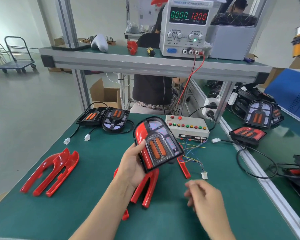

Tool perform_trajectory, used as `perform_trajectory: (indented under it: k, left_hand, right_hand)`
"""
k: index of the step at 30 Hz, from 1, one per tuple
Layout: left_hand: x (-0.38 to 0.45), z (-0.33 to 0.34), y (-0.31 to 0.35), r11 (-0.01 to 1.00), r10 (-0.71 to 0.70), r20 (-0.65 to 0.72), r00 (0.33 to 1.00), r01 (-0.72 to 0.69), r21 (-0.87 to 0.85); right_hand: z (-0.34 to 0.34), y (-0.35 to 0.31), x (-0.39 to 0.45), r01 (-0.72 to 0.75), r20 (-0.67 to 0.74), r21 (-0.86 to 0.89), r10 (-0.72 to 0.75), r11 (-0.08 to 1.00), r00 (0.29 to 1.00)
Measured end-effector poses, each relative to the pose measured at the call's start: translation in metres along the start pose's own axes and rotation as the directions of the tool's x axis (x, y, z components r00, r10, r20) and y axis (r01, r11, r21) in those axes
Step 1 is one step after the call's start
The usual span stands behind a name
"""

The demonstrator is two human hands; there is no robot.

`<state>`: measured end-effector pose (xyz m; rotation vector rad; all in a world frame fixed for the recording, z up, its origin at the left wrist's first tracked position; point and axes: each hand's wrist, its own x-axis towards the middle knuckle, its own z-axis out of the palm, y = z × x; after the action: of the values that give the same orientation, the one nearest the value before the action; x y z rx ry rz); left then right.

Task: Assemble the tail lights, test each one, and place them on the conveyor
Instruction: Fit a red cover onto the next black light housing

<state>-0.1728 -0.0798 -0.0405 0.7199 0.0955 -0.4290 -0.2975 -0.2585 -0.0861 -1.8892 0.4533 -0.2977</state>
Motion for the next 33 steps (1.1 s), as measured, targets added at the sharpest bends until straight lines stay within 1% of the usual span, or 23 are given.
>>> perform_trajectory:
  k: [2, 4, 7, 8, 10, 12, 15, 18, 20, 22, 25, 27, 29, 30, 31, 33]
  left_hand:
    - [0.006, 0.005, 0.01, 0.997, 0.012, -0.041, 0.999, -0.015, -0.074]
    - [0.011, 0.009, 0.018, 0.995, 0.032, -0.062, 0.998, -0.038, -0.094]
    - [0.013, 0.008, 0.027, 0.997, 0.049, -0.088, 0.995, -0.054, -0.057]
    - [0.013, 0.007, 0.029, 0.998, 0.05, -0.095, 0.994, -0.054, -0.042]
    - [0.012, 0.004, 0.031, 0.999, 0.045, -0.108, 0.993, -0.047, -0.018]
    - [0.012, 0.001, 0.031, 0.999, 0.042, -0.125, 0.991, -0.043, -0.004]
    - [0.011, -0.002, 0.029, 0.999, 0.037, -0.131, 0.991, -0.035, 0.021]
    - [0.008, -0.002, 0.026, 0.997, 0.054, -0.106, 0.993, -0.048, 0.055]
    - [0.007, -0.003, 0.024, 0.996, 0.06, -0.089, 0.994, -0.054, 0.071]
    - [0.007, -0.004, 0.023, 0.995, 0.064, -0.086, 0.994, -0.057, 0.078]
    - [0.007, -0.006, 0.018, 0.994, 0.071, -0.077, 0.994, -0.063, 0.094]
    - [0.007, -0.006, 0.014, 0.99, 0.077, -0.058, 0.995, -0.069, 0.126]
    - [0.006, -0.007, 0.01, 0.985, 0.083, -0.048, 0.995, -0.075, 0.156]
    - [0.005, -0.008, 0.008, 0.982, 0.088, -0.046, 0.995, -0.079, 0.17]
    - [0.005, -0.008, 0.006, 0.979, 0.095, -0.042, 0.995, -0.086, 0.185]
    - [0.004, -0.009, 0.003, 0.972, 0.107, -0.037, 0.994, -0.097, 0.215]
  right_hand:
    - [0.017, -0.001, -0.01, 0.016, 0.15, -0.145, 0.006, 0.989, 0.989]
    - [0.039, -0.01, -0.013, 0.05, 0.236, -0.275, 0.018, 0.96, 0.972]
    - [0.068, -0.026, -0.007, 0.095, 0.21, -0.497, 0.013, 0.863, 0.978]
    - [0.076, -0.031, -0.005, 0.094, 0.203, -0.546, 0.022, 0.833, 0.979]
    - [0.086, -0.037, -0.002, 0.09, 0.23, -0.602, 0.065, 0.793, 0.971]
    - [0.09, -0.041, 0.0, 0.077, 0.252, -0.638, 0.114, 0.767, 0.961]
    - [0.091, -0.046, 0.003, 0.033, 0.252, -0.647, 0.173, 0.761, 0.952]
    - [0.086, -0.052, 0.004, 0.009, 0.262, -0.633, 0.203, 0.774, 0.944]
    - [0.076, -0.055, 0.005, 0.008, 0.246, -0.656, 0.204, 0.755, 0.947]
    - [0.059, -0.055, 0.006, 0.027, 0.217, -0.709, 0.182, 0.705, 0.959]
    - [0.029, -0.052, 0.0, 0.056, 0.177, -0.803, 0.147, 0.593, 0.973]
    - [0.007, -0.05, -0.008, 0.063, 0.165, -0.85, 0.15, 0.524, 0.975]
    - [-0.017, -0.045, -0.018, 0.054, 0.15, -0.867, 0.156, 0.496, 0.976]
    - [-0.03, -0.045, -0.023, 0.039, 0.147, -0.859, 0.173, 0.51, 0.974]
    - [-0.043, -0.045, -0.027, 0.021, 0.154, -0.835, 0.196, 0.55, 0.968]
    - [-0.067, -0.048, -0.034, 0.006, 0.212, -0.734, 0.221, 0.679, 0.952]
